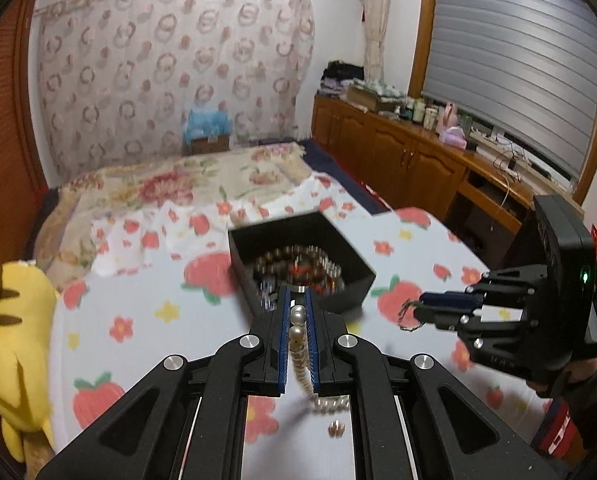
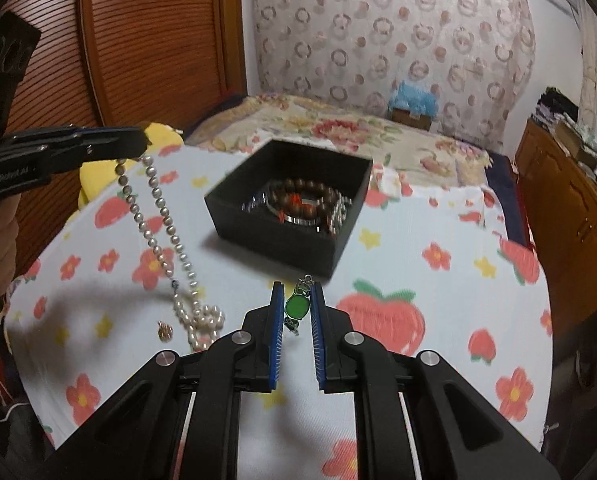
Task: Organize jewelry
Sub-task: 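Lower the pearl necklace and green-pendant chain into the black box with both grippers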
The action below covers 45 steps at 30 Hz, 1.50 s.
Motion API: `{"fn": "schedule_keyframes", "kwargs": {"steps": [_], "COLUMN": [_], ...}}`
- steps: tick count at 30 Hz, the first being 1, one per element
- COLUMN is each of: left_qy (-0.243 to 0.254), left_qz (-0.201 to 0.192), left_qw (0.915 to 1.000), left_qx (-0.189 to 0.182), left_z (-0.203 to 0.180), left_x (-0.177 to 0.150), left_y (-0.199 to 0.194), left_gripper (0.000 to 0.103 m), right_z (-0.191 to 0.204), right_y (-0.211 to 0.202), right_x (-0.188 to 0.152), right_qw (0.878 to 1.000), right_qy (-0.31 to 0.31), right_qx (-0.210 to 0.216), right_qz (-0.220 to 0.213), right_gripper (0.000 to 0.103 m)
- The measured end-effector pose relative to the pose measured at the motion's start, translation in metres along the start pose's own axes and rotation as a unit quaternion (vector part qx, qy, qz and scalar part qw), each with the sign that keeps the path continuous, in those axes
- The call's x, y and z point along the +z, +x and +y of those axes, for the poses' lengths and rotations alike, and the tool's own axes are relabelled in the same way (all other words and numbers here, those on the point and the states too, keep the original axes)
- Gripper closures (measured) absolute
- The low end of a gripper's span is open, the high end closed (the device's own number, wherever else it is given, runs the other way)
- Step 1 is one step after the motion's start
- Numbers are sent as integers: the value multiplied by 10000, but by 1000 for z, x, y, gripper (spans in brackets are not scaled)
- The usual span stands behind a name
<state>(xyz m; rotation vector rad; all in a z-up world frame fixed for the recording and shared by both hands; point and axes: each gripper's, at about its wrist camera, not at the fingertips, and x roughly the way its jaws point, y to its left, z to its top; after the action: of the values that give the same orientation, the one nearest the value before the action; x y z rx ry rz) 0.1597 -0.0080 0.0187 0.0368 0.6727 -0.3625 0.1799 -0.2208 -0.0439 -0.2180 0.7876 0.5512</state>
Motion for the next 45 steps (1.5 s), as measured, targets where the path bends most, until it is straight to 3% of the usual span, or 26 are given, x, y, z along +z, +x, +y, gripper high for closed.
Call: {"fn": "schedule_keyframes", "kwargs": {"steps": [19, 31, 37, 45], "left_qy": [324, 283, 238, 45], "left_qz": [-732, -963, -842, -254], "left_qw": [9968, 9949, 9961, 9996], "left_qx": [63, 60, 55, 78], "left_z": [-18, -12, -11, 5], "left_x": [83, 127, 129, 102], "left_y": [-23, -21, -9, 37], "left_gripper": [96, 96, 96, 96], "right_z": [-7, -17, -21, -24], "right_y": [-25, -21, 2, 46], "right_x": [63, 93, 93, 81], "right_qw": [9974, 9955, 9966, 9983], "right_qy": [-230, -263, -167, -30], "right_qx": [7, 164, 360, 480], "right_qz": [-683, -896, -728, -326], "right_gripper": [88, 88, 88, 87]}}
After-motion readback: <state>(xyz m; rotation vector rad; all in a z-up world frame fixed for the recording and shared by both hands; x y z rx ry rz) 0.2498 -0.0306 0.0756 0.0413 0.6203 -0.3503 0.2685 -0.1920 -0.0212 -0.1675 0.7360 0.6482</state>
